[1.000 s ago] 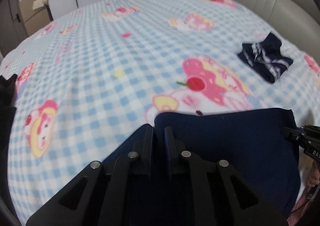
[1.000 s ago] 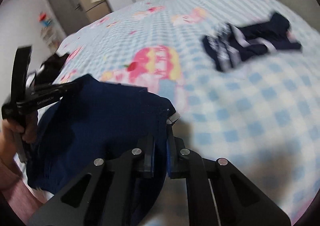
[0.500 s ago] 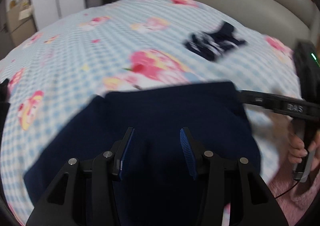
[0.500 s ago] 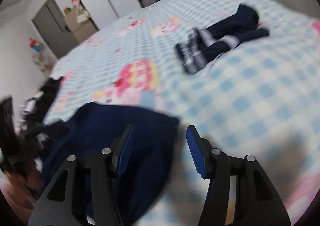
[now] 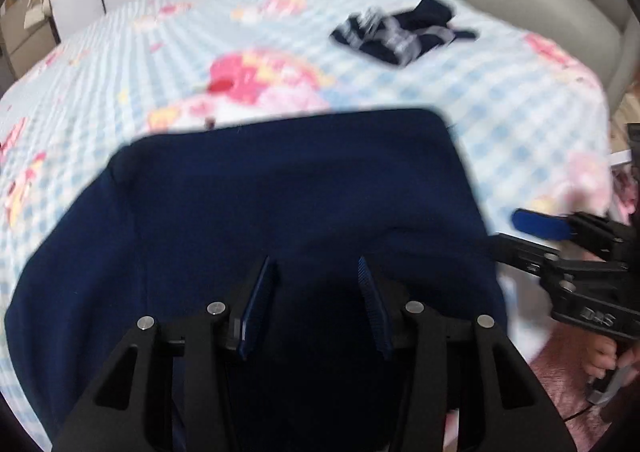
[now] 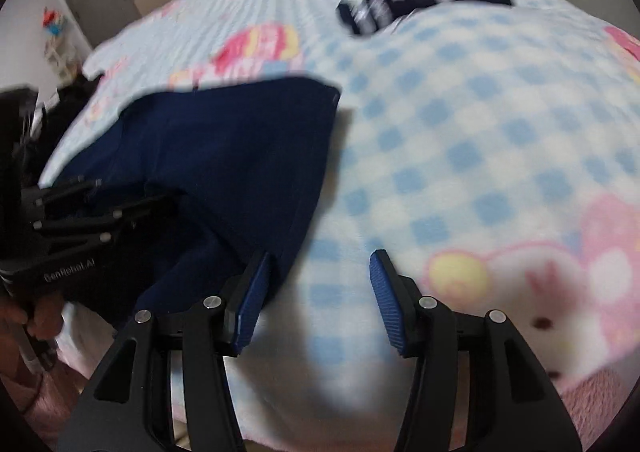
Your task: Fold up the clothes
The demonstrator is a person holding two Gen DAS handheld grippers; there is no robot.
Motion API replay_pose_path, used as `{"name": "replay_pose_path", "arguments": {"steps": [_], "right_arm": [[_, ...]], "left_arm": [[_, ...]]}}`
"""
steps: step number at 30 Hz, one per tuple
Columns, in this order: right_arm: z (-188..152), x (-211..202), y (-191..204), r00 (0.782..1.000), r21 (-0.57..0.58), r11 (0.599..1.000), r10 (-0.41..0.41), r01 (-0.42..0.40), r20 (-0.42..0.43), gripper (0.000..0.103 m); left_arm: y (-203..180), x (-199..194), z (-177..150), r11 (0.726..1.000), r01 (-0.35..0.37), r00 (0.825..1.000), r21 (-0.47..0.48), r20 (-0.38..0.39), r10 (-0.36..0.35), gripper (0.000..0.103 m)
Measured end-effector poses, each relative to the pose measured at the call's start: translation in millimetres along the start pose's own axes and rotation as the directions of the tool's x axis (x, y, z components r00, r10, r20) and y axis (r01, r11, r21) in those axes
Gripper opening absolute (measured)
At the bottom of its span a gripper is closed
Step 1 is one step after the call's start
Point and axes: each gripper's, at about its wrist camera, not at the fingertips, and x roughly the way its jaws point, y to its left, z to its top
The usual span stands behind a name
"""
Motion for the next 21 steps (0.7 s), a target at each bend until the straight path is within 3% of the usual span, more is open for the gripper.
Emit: {"name": "replay_pose_path", "arguments": {"steps": [3,5,9,10,13,17,21], "right_arm": [[0.5,-7.6,-2.4,0.999,0.032,0.999,0.026,-0.027,0.037,0.053],[4.1,-10.6,0.2,0.994,0.028,0.995,0.098,-0.099,0.047,0.053],[-0.2,2.5,27.4,0.993,-0.056,0.992,0.114,-0.115,-0.017,0.053],[-5.3,10.0,32.1,0.997,-0.084,0.994,0.063,-0.066,-0.045,0.053],[-13.8,15.3,29.5,0.997,-0.082,0.997,0.008,-0.014,-0.074,0.054],[-14.1,0.6,29.2,1.0,-0.066,0.998,-0.007,0.008,0.006,0.054],[-12.7,-15.2,47.3,0.994,-0.094,0.994,0.06,-0.051,0.096,0.054]], "left_arm": [[-16.3,-14.7,-6.6,0.998,0.049,0.999,0.027,0.016,-0.05,0.046],[-24.5,-14.9,-13.4,0.999,0.016,1.0,0.051,0.005,-0.016,0.046],[-20.6,-12.7,-28.2,0.999,0.036,0.999,0.008,-0.031,-0.036,0.046],[-17.8,-13.5,-31.8,0.999,0.045,0.998,-0.004,-0.037,-0.046,0.046],[-8.4,-28.0,-41.3,0.998,0.055,0.998,-0.036,-0.004,-0.055,0.046],[29.3,-62.1,-55.8,0.982,0.085,0.994,-0.168,0.085,-0.071,0.046],[64.2,-77.5,-78.2,0.97,0.031,0.997,-0.243,0.072,-0.014,0.046]]}}
